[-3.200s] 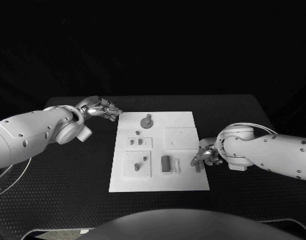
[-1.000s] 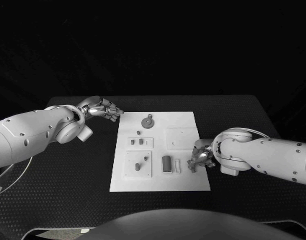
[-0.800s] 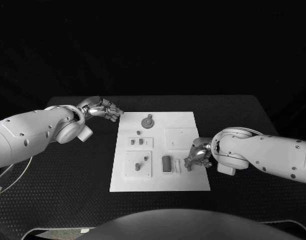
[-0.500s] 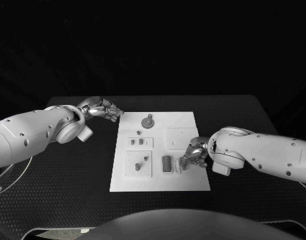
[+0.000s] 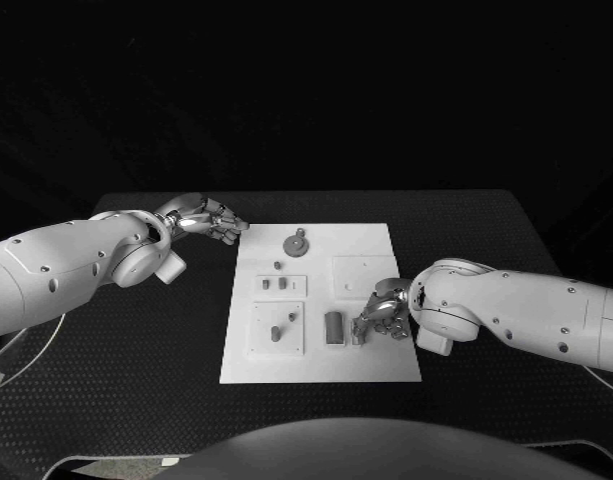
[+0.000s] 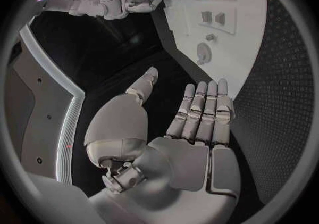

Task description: Assemble the parts on the task board

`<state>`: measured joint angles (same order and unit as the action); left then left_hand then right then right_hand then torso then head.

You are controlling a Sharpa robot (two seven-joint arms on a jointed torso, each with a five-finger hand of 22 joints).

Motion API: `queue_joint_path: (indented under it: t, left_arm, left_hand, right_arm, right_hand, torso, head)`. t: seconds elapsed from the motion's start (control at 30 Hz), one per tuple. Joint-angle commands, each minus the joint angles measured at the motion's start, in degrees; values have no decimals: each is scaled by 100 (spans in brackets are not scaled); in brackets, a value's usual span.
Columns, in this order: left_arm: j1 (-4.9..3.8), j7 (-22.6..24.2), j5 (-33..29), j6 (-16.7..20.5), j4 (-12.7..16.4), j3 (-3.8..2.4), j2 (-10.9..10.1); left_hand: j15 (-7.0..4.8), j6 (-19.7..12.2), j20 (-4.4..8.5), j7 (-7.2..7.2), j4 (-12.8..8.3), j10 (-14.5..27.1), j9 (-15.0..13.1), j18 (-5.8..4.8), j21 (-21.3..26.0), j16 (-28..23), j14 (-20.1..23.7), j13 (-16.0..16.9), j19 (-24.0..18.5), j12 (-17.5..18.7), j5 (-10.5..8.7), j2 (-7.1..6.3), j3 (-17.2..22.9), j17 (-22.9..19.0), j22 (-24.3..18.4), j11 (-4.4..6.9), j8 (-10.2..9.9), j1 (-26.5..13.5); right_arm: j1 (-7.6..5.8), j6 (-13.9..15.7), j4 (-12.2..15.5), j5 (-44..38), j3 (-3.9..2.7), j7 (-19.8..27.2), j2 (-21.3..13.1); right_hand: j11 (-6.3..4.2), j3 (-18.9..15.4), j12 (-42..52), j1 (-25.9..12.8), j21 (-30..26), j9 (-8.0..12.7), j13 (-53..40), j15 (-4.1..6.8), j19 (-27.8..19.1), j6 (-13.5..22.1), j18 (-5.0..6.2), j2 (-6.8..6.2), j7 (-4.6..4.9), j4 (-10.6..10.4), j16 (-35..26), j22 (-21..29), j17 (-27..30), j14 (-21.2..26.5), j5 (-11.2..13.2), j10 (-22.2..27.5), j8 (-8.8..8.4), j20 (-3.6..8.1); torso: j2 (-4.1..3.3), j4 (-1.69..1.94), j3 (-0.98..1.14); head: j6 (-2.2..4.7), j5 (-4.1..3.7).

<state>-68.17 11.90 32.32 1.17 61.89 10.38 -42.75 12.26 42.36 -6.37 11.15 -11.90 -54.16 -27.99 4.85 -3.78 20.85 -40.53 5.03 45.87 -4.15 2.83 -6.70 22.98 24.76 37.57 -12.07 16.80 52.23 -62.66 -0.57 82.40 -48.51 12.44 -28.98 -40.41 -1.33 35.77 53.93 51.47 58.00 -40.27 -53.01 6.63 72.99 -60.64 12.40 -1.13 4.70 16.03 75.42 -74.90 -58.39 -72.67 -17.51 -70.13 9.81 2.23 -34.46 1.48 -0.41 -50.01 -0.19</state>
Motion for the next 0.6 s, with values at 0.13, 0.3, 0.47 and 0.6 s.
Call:
queue_joint_path:
  t: [0.13,0.3,0.47,0.6]
  left_arm:
    - [-6,43,24,-64,35,-6,2]
    - [-6,45,27,-61,34,-6,1]
    - [-6,43,28,-63,35,-6,-1]
    - [-6,42,28,-61,30,-6,-3]
  left_hand:
    - [1,-12,-19,128,3,4,2,37,-28,-35,43,-7,-19,18,3,12,12,9,-10,8,18,-33]
    - [1,-12,-19,128,1,4,2,37,-28,-36,43,-7,-20,18,3,11,11,10,-11,8,18,-32]
    - [1,-13,-19,128,-1,4,2,37,-28,-36,44,-8,-20,18,3,11,11,10,-11,8,18,-31]
    - [1,-13,-19,128,-1,4,2,37,-29,-36,44,-8,-20,18,3,12,10,11,-11,8,19,-32]
  right_arm:
    - [46,-24,-47,-164,4,74,20]
    - [55,3,-86,-202,4,80,40]
    - [62,17,-98,-213,6,107,64]
    - [66,122,-95,-213,6,154,75]
  right_hand:
    - [-2,24,23,-60,1,46,9,55,12,16,260,-22,38,-17,4,-38,9,-59,11,-9,18,19]
    - [-1,23,23,-76,-2,51,9,54,13,19,260,-41,39,-29,2,-35,9,-58,12,-4,19,23]
    - [1,22,25,-110,-8,62,9,53,17,28,260,-75,42,-62,-2,-30,10,-57,12,2,18,28]
    - [4,22,28,-152,-14,76,9,52,22,43,260,-116,46,-114,-4,-25,9,-57,12,8,14,35]
  torso:
    - [1,-1,-1]
    - [2,-3,-2]
    - [0,1,-1]
    - [0,0,-1]
  head:
    - [1,4]
    - [1,9]
    - [1,6]
    - [1,14]
